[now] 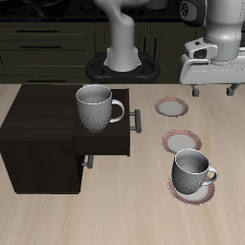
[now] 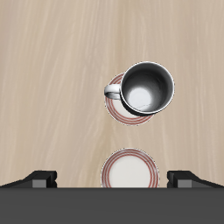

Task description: Place the porcelain mug that is on the plate onto the nearest plate relative to the robot

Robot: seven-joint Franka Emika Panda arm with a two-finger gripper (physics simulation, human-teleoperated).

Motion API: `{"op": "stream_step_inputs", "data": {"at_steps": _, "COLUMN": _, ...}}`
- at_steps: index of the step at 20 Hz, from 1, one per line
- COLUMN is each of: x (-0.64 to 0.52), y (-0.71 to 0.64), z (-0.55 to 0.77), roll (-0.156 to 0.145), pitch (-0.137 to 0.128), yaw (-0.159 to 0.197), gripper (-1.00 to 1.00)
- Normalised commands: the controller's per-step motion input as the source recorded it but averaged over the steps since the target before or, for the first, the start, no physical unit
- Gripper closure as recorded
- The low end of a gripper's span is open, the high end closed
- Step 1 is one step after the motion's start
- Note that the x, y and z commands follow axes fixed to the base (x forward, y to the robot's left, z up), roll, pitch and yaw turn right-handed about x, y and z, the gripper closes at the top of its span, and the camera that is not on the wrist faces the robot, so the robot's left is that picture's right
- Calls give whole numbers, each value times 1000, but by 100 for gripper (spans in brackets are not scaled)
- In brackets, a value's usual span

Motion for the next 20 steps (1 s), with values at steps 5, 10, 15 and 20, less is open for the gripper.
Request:
{"op": "stream_step_inputs", "data": {"at_steps": 5, "x": 350, "y": -97, "z": 24, "roll": -28, "pitch": -35, "yaw": 11, "gripper": -100}}
{"op": "stream_step_inputs", "data": {"at_steps": 10, "x": 212, "y": -104, "z": 68, "roll": -37, "pitch": -34, "yaw": 10, "gripper": -100}}
{"op": "stream_step_inputs", "data": {"at_steps": 15, "x": 38, "y": 47, "z": -179, "roll": 25, "pitch": 0, "yaw": -15, "gripper": -100}}
{"op": "stream_step_inputs", "data": {"at_steps": 20, "x": 52, "y": -10, "z": -329, "roll": -6, "pitch": 18, "yaw": 15, "gripper": -100}}
